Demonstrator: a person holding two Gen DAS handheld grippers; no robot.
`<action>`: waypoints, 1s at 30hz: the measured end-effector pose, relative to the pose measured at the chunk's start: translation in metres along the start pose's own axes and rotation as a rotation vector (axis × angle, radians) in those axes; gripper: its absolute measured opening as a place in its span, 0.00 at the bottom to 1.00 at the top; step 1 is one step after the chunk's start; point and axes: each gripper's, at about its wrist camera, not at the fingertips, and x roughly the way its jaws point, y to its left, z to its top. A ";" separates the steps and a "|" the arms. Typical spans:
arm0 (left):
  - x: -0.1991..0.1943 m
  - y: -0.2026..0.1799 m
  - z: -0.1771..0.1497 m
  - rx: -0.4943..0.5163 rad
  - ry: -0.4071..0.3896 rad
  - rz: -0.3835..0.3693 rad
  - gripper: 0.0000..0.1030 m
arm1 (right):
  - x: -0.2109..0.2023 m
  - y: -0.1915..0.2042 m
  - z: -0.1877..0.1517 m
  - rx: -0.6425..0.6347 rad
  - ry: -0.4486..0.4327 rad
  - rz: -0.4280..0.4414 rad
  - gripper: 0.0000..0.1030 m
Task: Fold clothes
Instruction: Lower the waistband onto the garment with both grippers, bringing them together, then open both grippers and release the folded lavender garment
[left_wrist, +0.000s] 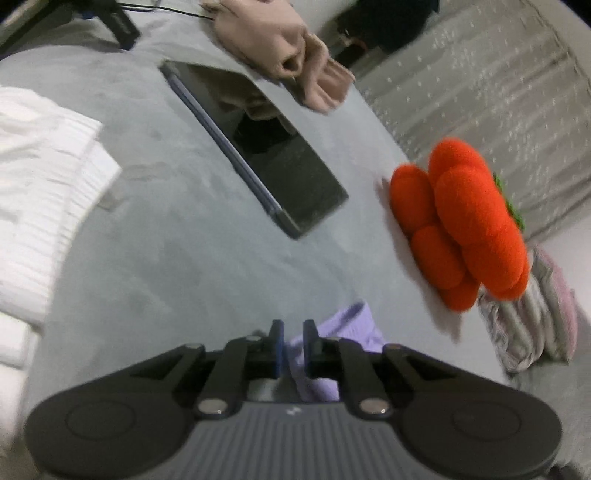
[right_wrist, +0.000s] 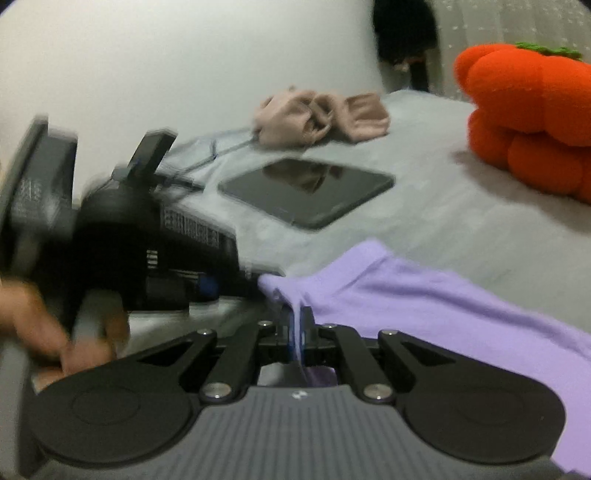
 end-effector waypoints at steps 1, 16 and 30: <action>-0.003 0.001 0.001 -0.004 0.003 -0.011 0.14 | 0.002 0.004 -0.003 -0.011 0.013 0.003 0.13; -0.003 -0.023 -0.014 0.190 0.069 -0.001 0.30 | -0.065 -0.008 -0.023 0.042 0.028 0.101 0.31; -0.002 -0.045 -0.034 0.262 0.063 0.066 0.29 | -0.144 -0.074 -0.070 -0.007 0.065 -0.056 0.31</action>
